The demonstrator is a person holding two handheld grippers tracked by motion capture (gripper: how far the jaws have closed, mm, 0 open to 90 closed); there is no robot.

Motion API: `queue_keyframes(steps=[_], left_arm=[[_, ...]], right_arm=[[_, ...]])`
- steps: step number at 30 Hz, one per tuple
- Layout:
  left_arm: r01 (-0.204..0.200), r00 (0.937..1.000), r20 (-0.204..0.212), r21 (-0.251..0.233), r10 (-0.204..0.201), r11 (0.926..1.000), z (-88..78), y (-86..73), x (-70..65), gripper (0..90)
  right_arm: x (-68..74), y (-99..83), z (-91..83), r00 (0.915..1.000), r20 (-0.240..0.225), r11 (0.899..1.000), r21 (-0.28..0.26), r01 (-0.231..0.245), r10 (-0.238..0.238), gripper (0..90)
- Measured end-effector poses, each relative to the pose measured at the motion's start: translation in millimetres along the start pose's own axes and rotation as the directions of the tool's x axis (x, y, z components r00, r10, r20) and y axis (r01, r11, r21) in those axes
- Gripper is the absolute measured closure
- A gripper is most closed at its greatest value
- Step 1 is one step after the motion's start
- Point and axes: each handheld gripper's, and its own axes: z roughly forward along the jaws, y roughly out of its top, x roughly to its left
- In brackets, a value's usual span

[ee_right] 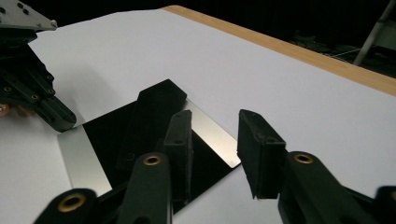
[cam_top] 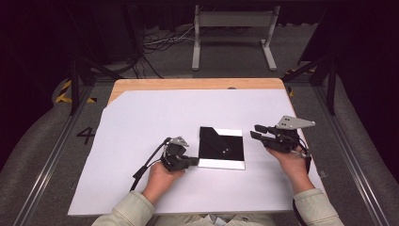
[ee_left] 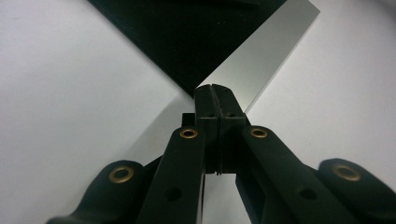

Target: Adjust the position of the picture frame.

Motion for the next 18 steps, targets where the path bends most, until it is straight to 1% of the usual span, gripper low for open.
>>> queue_keyframes(steps=[2, 3, 6, 7, 11, 12, 13, 15, 17, 18], left_arm=[[-0.003, 1.0, 0.0, -0.005, 0.003, 1.0, 3.1, 1.0, -3.3, 90.0], [-0.003, 1.0, 0.0, -0.005, 0.003, 1.0, 3.1, 1.0, -3.3, 90.0], [-0.011, 0.9999, 0.002, -0.002, 0.011, 0.9999, 8.4, 3.9, -9.1, 90.0], [-0.017, 0.9998, 0.006, 0.001, 0.017, 0.9998, 12.4, 6.3, -13.7, 90.0], [-0.056, 0.9984, 0.005, 0.008, 0.056, 0.9984, 19.3, 11.0, -21.5, 90.0], [-0.056, 0.9984, 0.01, 0.01, 0.056, 0.9984, 20.3, 11.5, -22.8, 90.0], [-0.063, 0.9979, 0.014, 0.013, 0.063, 0.9979, 21.6, 12.5, -24.0, 90.0], [-0.064, 0.9978, 0.017, 0.015, 0.064, 0.9978, 22.2, 12.9, -24.7, 90.0], [-0.065, 0.9974, 0.031, 0.022, 0.065, 0.9976, 21.7, 13.6, -23.9, 90.0], [-0.066, 0.9974, 0.029, 0.018, 0.065, 0.9977, 20.3, 14.0, -23.0, 90.0]], right_arm=[[1.2, 1.0, 1.5, 1.0, -0.007, 1.0, 0.008, -0.003, 0.003, 69.5], [1.2, 1.0, 1.5, 1.0, -0.007, 1.0, 0.008, -0.003, 0.003, 69.5], [2.7, 2.2, 4.5, 0.9998, -0.019, 1.0, 0.028, -0.01, 0.011, 76.1], [3.5, 2.6, 6.5, 0.9996, -0.025, 0.999, 0.04, -0.014, 0.015, 79.6], [4.9, 3.7, 7.8, 0.9991, -0.038, 0.998, 0.057, -0.015, 0.017, 85.2], [5.2, 4.0, 7.8, 0.999, -0.041, 0.998, 0.06, -0.017, 0.019, 86.4], [5.3, 4.2, 7.9, 0.9988, -0.043, 0.998, 0.061, -0.018, 0.021, 87.1], [5.1, 4.5, 8.3, 0.9984, -0.051, 0.998, 0.065, -0.021, 0.025, 88.7], [5.1, 4.4, 9.2, 0.9982, -0.053, 0.997, 0.073, -0.022, 0.026, 89.5], [5.1, 4.5, 9.8, 0.9981, -0.054, 0.997, 0.076, -0.025, 0.029, 89.6]])
